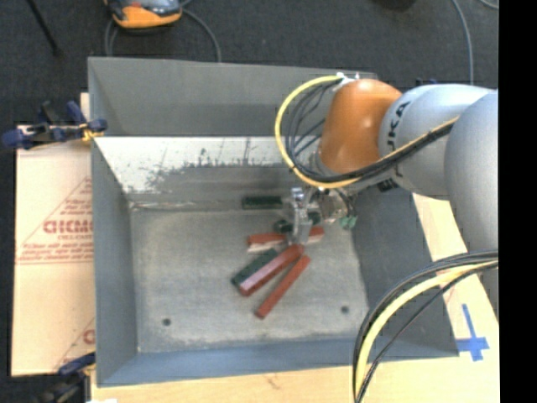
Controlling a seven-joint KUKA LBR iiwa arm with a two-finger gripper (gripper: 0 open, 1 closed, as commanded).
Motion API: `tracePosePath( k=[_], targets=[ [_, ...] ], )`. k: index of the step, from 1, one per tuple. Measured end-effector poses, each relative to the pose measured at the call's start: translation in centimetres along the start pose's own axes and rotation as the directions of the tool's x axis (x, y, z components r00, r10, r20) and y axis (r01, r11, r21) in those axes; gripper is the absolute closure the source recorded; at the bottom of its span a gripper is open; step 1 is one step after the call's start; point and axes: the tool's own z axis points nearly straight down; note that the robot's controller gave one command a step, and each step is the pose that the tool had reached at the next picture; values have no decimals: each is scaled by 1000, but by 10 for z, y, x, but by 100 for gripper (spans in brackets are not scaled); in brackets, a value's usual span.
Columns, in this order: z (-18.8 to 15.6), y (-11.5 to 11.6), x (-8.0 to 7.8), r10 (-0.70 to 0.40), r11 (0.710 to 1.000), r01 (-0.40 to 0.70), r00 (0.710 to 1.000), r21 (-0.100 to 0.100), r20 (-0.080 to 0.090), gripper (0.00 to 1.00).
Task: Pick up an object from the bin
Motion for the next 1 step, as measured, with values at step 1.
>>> tracePosePath(
  k=[1],
  targets=[
    [-122, -17, 9, -44, 999, 44, 999, 0, -17, 100]
  ],
)
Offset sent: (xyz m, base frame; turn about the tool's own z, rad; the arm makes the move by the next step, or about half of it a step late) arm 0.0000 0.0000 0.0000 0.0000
